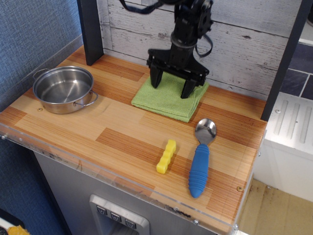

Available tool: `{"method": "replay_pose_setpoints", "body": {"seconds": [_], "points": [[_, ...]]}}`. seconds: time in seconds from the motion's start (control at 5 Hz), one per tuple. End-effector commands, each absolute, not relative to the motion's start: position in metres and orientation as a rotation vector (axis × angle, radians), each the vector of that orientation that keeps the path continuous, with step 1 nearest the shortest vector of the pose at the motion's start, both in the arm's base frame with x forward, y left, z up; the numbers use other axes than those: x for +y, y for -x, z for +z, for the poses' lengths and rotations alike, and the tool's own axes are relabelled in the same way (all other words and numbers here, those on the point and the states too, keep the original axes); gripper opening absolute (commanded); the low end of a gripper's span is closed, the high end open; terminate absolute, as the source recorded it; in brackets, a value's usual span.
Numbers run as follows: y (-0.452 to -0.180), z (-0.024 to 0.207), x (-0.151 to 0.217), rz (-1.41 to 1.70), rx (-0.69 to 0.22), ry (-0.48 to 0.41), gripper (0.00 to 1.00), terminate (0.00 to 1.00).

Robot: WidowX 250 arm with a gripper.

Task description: Slide towel straight forward

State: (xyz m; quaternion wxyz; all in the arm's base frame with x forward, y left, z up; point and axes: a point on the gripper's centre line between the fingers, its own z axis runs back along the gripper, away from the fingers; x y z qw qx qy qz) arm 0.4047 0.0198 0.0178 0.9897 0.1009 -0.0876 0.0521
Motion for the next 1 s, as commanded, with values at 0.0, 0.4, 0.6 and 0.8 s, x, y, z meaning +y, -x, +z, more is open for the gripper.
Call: {"method": "replay_pose_setpoints", "body": {"seconds": [0.0,0.4,0.6,0.8], "points": [[-0.398,0.017,0.031,0.092,-0.153,-0.141,1.00,0.00],[-0.360,0.014,0.045,0.118,-0.094,-0.149,1.00,0.00],[-0.342,0.012,0.047,0.112,-0.091,-0.160,1.00,0.00],[-0.317,0.009,0.053,0.125,-0.084,-0.172,1.00,0.00]]}}
